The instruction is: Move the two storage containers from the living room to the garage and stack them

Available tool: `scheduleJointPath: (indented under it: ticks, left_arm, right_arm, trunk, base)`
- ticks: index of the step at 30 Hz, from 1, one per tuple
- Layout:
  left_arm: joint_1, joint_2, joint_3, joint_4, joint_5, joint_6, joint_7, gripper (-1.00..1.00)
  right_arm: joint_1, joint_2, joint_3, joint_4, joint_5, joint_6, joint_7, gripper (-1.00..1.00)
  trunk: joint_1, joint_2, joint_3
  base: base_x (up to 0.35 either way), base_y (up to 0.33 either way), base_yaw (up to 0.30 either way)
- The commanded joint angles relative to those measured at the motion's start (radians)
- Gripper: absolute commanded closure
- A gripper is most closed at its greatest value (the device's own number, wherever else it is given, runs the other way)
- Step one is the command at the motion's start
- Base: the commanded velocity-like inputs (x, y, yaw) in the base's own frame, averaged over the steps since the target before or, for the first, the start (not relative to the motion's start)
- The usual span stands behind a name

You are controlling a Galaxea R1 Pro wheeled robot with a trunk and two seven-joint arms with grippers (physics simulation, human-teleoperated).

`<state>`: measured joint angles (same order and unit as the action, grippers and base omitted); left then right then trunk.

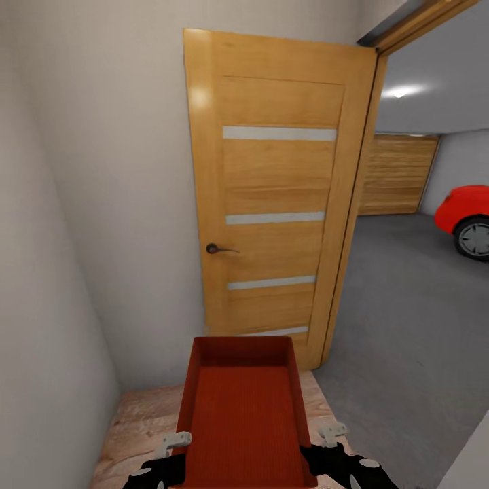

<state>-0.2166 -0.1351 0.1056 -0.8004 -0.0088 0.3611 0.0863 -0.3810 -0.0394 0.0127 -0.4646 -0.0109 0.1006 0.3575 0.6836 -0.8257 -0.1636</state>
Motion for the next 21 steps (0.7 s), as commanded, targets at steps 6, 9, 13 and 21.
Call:
scheduleJointPath:
  ticks: [6,9,13,21]
  left_arm:
    - [0.000,-0.001,-0.001,-0.003,-0.014,-0.033,0.007,1.00]
    - [0.000,-0.001,-0.001,-0.003,-0.014,-0.033,0.007,1.00]
    - [0.000,-0.001,-0.001,-0.003,-0.014,-0.033,0.007,1.00]
    - [0.000,-0.001,-0.001,-0.003,-0.014,-0.033,0.007,1.00]
  right_arm:
    - [-0.001,0.006,-0.006,0.001,-0.012,0.007,0.025,1.00]
    - [-0.001,0.006,-0.007,0.001,-0.012,0.007,0.025,1.00]
    - [-0.001,0.006,-0.007,0.001,-0.011,0.007,0.026,1.00]
    - [-0.001,0.006,-0.006,0.001,-0.011,0.007,0.026,1.00]
  trunk:
    - [0.000,-0.001,0.001]
    - [0.000,-0.001,0.003]
    - [0.000,-0.001,0.005]
    - [0.000,-0.001,0.009]
  base:
    - [0.000,0.000,-0.276]
    - [0.000,0.000,-0.282]
    - [0.000,0.000,-0.283]
    - [0.000,0.000,-0.280]
